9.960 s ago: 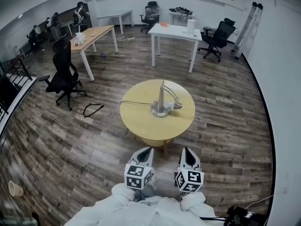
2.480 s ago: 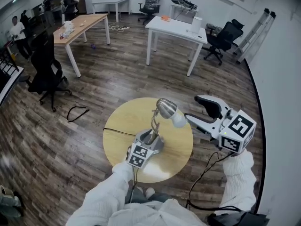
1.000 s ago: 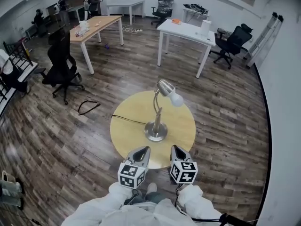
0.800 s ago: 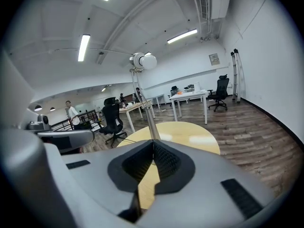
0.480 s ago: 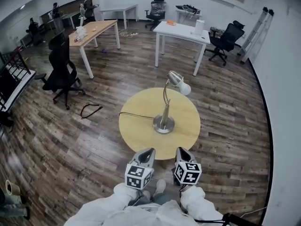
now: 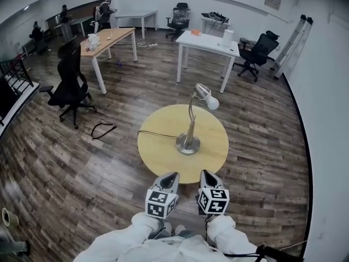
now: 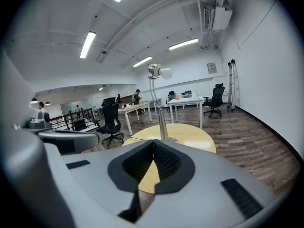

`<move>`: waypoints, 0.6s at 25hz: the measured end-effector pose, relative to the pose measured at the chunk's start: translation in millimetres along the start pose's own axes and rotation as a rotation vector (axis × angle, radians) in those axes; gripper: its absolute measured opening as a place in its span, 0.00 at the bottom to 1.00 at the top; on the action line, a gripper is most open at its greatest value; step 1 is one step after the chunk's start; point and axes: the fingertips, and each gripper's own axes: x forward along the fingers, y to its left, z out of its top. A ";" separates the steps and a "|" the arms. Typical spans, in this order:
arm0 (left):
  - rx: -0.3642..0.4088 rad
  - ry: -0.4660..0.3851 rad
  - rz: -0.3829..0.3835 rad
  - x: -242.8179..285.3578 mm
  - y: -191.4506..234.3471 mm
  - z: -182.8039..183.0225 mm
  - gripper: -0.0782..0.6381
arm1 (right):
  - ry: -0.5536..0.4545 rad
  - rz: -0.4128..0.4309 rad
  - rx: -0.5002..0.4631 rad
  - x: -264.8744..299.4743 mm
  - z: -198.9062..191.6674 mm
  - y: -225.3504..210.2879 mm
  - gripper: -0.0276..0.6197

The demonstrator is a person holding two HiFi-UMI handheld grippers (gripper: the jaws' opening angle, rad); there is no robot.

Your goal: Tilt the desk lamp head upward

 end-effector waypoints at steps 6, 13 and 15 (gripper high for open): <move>0.008 0.015 0.013 0.2 -2.2 -3.3 0.11 | -0.019 -0.006 -0.041 -3.2 6.3 -1.5 0.06; 0.004 0.019 0.012 4.0 -6.8 -4.6 0.11 | -0.014 -0.004 -0.070 -5.3 4.5 -5.1 0.06; 0.000 0.017 0.012 5.8 -8.7 -5.3 0.11 | -0.016 -0.003 -0.073 -6.8 4.8 -7.2 0.06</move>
